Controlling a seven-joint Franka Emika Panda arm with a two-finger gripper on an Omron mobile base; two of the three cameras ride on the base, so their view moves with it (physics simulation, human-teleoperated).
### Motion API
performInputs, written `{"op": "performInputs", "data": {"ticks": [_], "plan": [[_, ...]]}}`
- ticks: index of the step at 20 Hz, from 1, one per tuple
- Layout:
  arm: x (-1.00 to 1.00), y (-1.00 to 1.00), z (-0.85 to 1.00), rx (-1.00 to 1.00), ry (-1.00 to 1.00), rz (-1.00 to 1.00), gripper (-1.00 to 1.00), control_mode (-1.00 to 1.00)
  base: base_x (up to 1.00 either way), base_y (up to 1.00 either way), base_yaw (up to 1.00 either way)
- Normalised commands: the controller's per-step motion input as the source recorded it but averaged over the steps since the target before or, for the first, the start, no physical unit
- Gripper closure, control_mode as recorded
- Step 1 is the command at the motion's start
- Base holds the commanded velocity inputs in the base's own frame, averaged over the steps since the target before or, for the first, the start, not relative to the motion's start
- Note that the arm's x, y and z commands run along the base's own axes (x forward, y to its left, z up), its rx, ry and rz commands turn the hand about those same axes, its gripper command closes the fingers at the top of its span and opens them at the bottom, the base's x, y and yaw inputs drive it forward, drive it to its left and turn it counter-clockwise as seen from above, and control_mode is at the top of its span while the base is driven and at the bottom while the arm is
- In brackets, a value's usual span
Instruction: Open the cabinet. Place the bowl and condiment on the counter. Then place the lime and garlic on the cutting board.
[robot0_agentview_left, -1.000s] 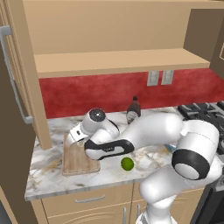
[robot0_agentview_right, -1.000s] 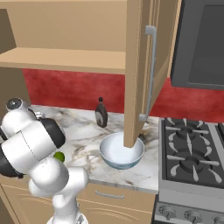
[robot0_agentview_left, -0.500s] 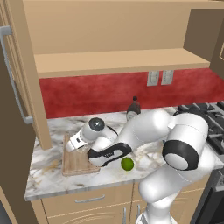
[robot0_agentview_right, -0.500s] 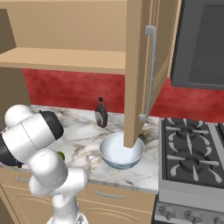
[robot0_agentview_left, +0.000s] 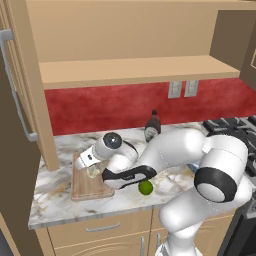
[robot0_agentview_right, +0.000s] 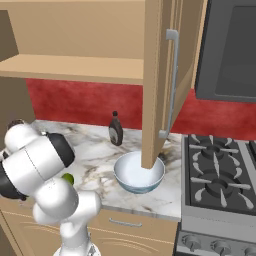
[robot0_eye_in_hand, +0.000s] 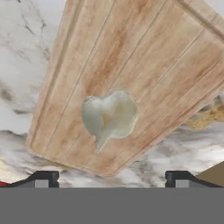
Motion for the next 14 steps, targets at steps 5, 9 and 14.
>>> {"op": "performInputs", "data": {"ticks": [5, 9, 14], "plan": [[-0.21, -0.12, 0.7, 0.0, 0.0, -0.01, -1.0, -1.0, 0.0, 0.0, 0.0], [-0.82, -0.56, 0.39, 0.03, 0.14, -0.09, -1.0, -1.0, 0.0, 0.0, 0.0], [-0.82, -0.6, 0.0, 0.0, 0.23, -0.17, -1.0, -1.0, 0.0, 0.0, 0.0]]}}
